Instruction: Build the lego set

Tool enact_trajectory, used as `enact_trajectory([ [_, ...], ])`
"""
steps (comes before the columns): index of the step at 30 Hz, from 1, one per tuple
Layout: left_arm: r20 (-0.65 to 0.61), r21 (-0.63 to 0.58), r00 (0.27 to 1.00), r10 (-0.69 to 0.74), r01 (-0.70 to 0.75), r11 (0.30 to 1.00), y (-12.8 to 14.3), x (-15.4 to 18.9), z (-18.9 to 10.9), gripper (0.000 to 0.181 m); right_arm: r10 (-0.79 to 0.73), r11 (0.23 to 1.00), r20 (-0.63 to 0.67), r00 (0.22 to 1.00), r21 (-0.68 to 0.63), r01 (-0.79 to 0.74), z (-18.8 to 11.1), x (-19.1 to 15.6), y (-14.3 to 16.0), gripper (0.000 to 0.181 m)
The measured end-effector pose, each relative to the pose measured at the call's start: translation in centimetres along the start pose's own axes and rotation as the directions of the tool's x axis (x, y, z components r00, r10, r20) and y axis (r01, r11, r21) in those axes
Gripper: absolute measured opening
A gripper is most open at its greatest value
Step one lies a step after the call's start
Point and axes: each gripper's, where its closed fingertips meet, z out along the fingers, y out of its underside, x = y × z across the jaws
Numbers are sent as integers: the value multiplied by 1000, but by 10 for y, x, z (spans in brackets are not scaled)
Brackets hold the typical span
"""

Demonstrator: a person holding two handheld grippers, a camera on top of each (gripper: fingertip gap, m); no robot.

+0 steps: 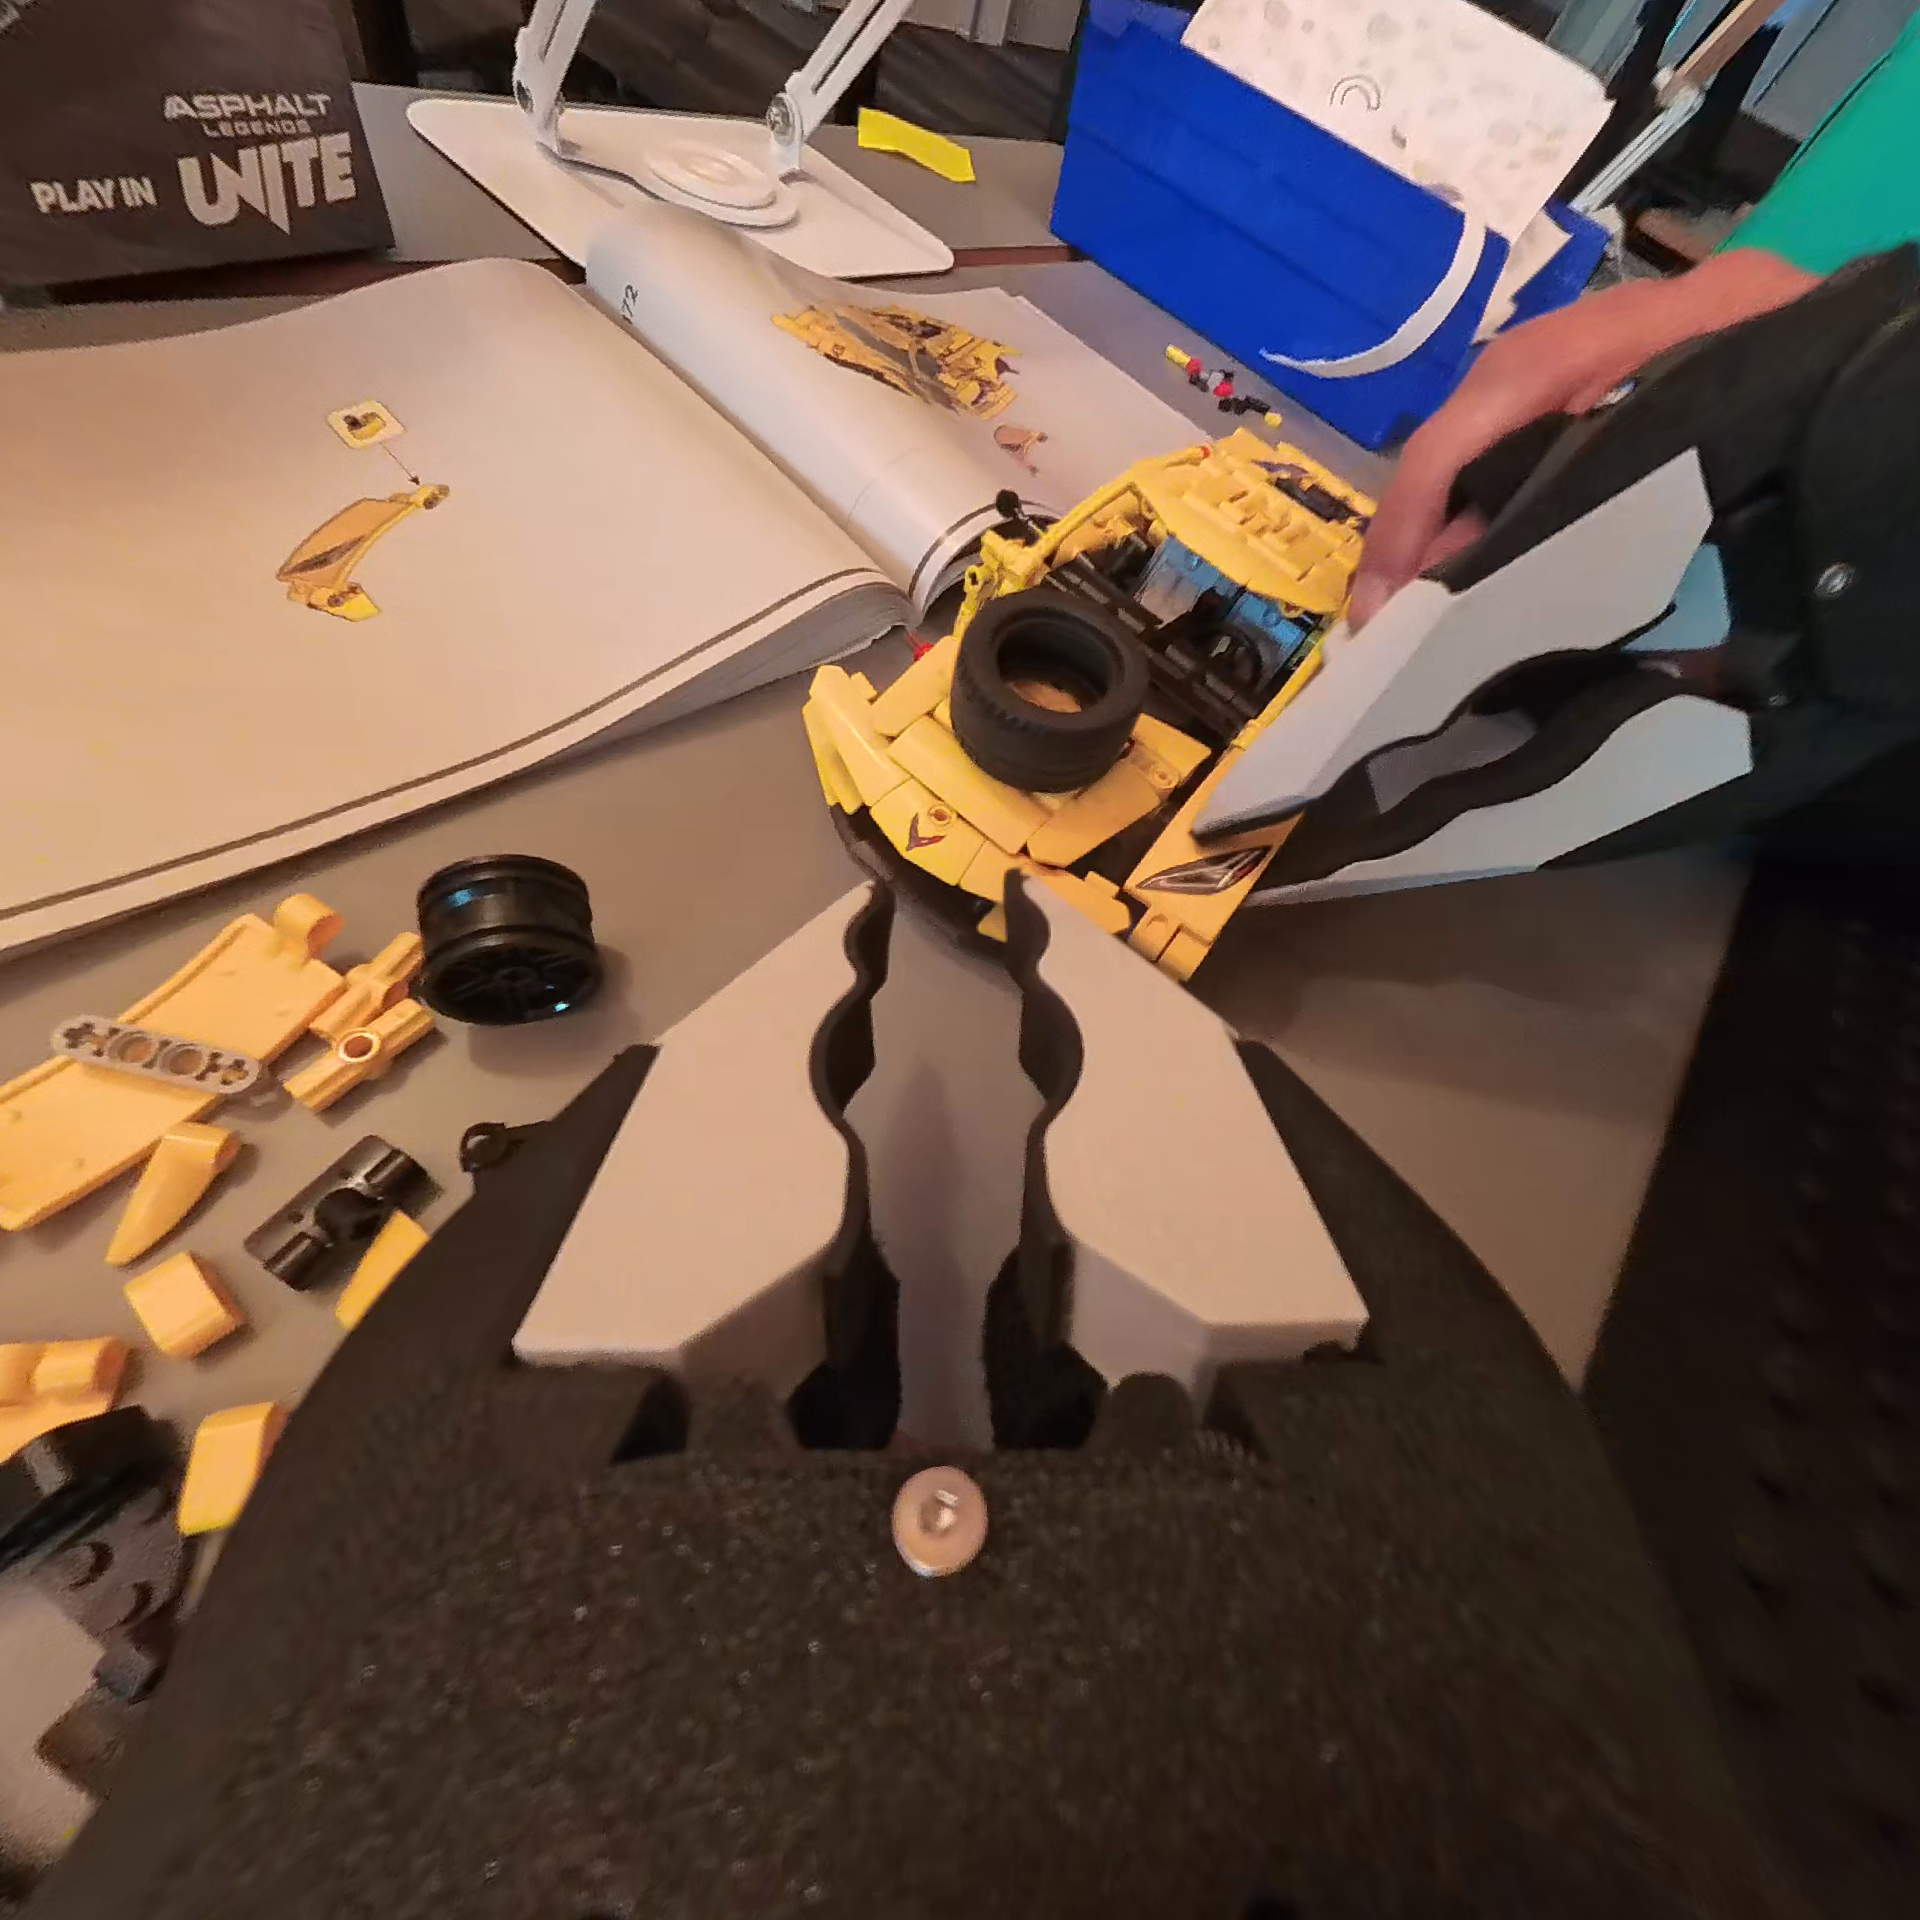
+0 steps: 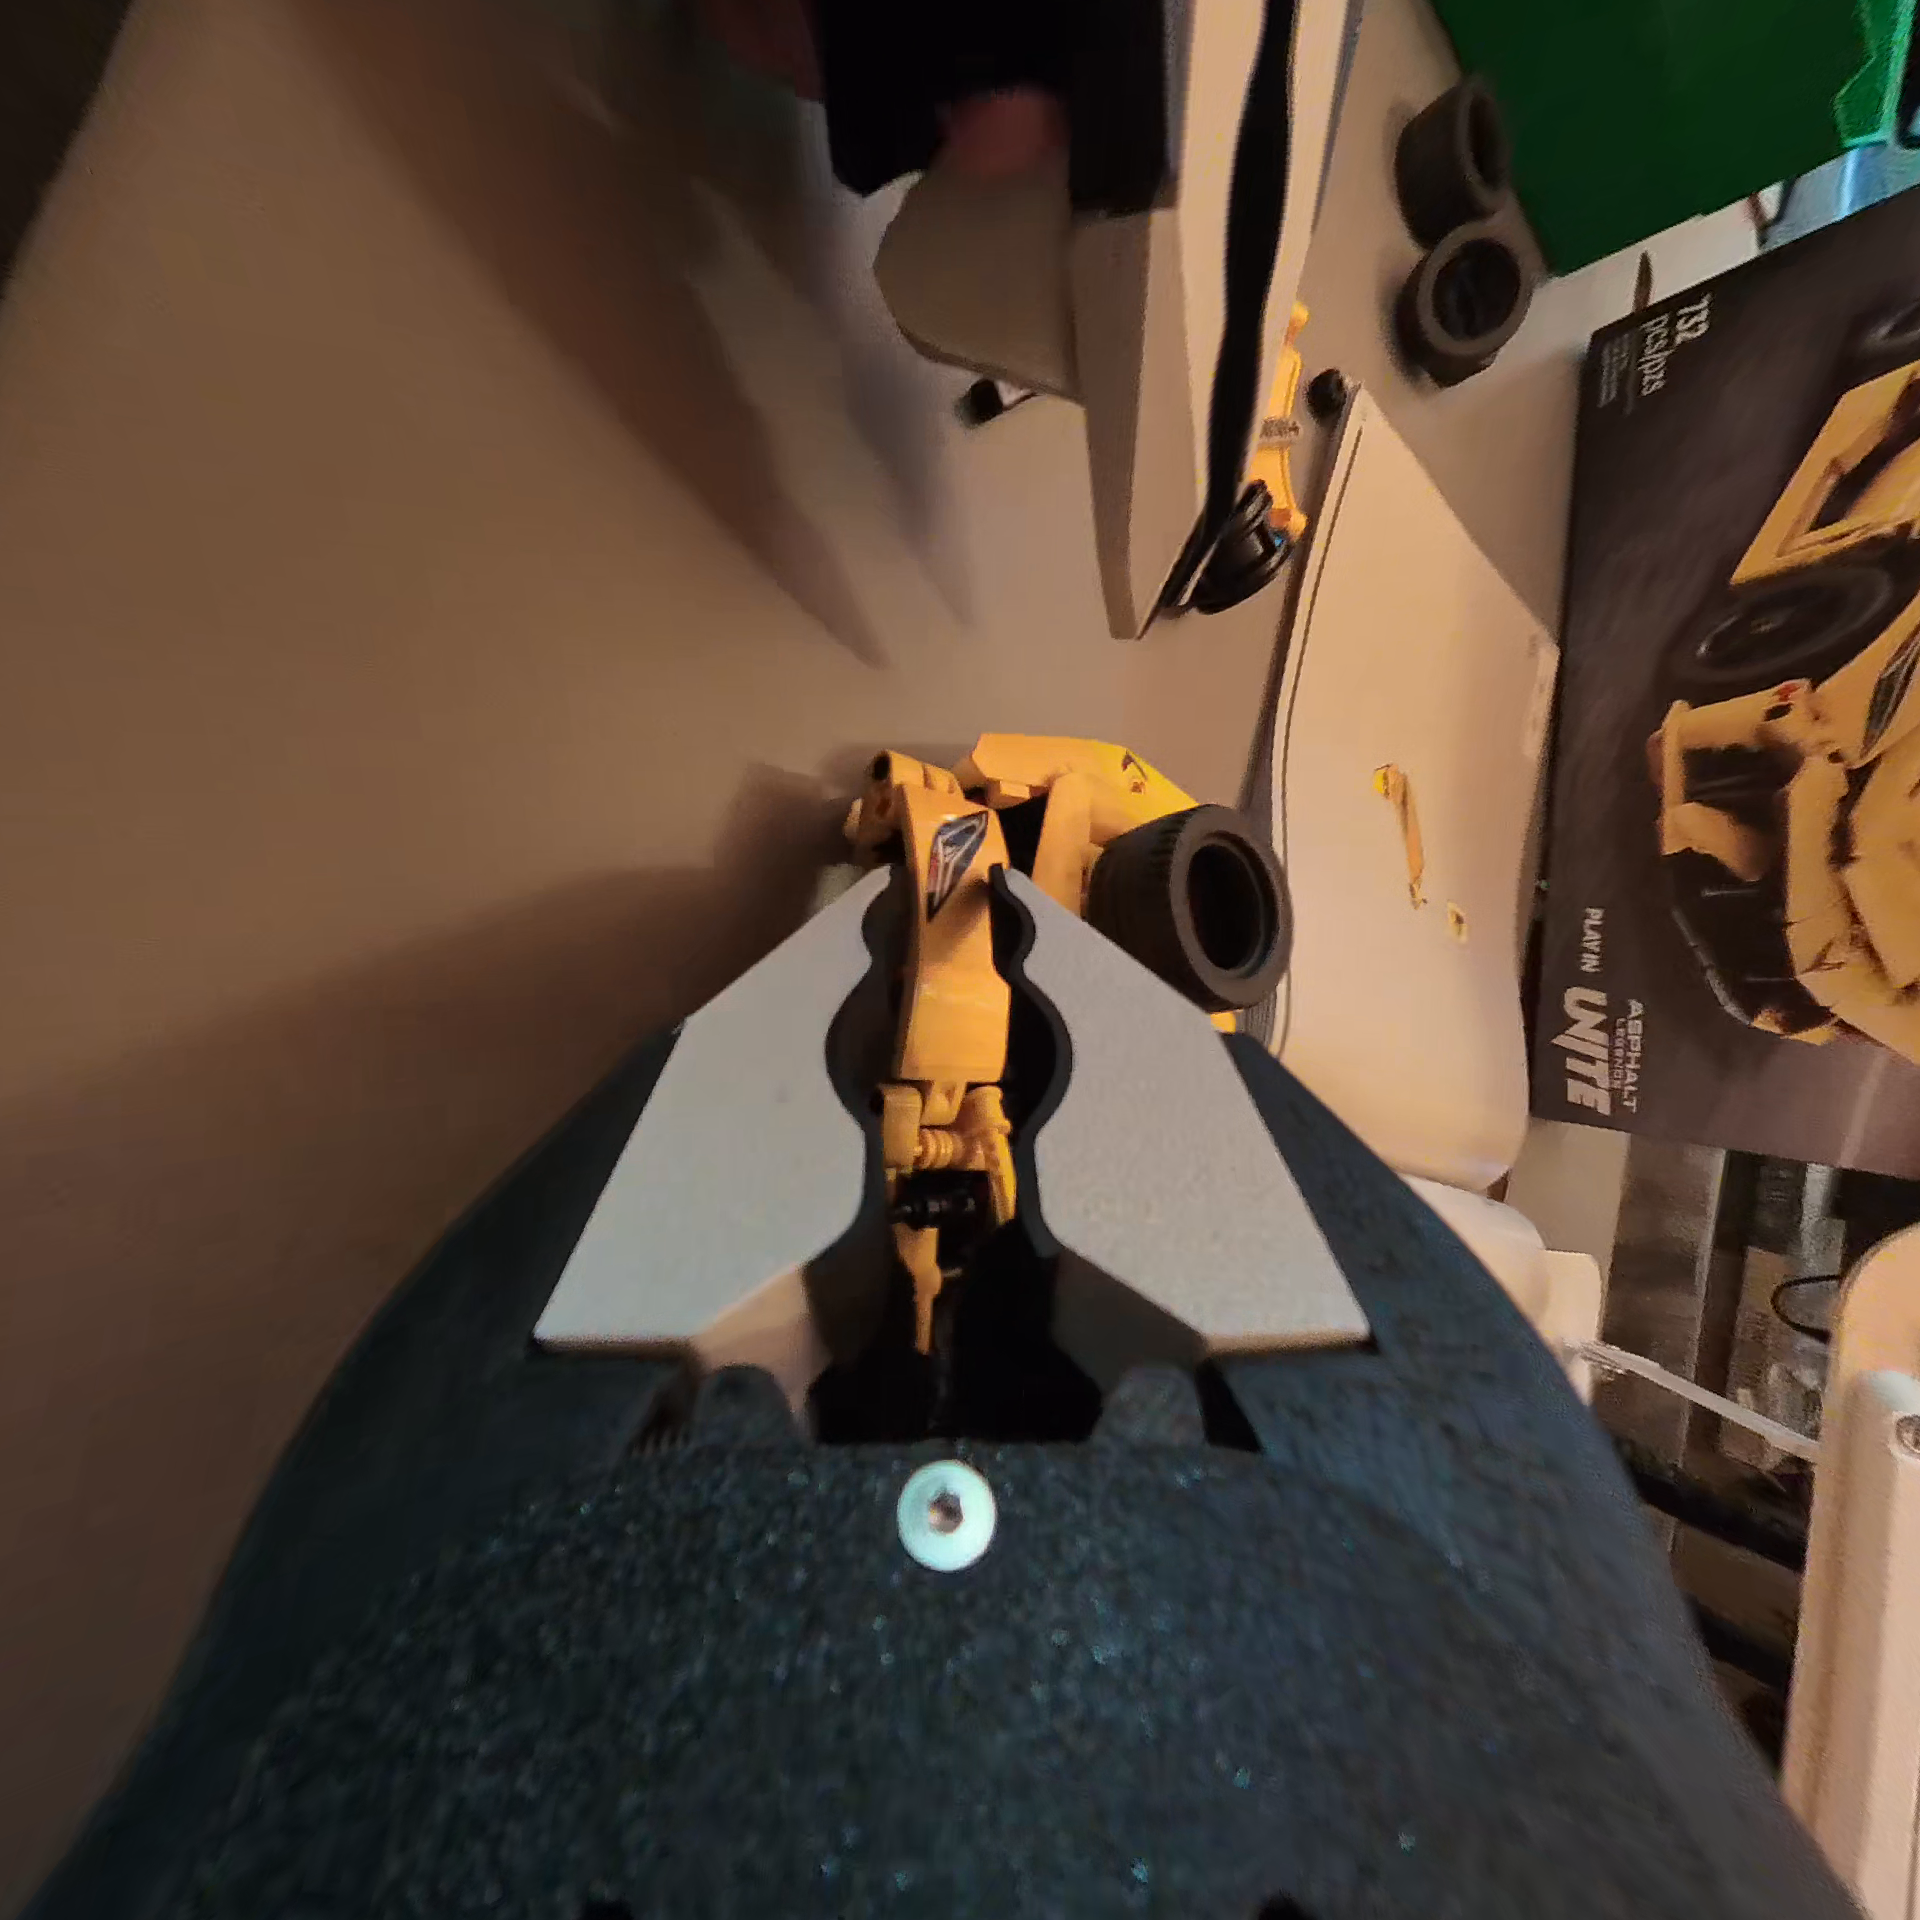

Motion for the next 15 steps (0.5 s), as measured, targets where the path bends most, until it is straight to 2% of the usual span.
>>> enact_trajectory([
  [4, -35, -11, 999, -21, 21, 1000, 2, 5, 0, 21, 8, 1000, 18, 1000, 18, -8, -3, -3, 0, 12],
  [8, -53, -8, 998, -31, 30, 1000, 2, 8, 0, 21, 105, 992, 80, 991, 59, -110, -8, -7, 0, 13],
  [15, -69, -17, 997, -19, 17, 1000, 4, 10, 4, 23, 130, 987, 67, 989, 85, -135, -15, -13, 2, 14],
])
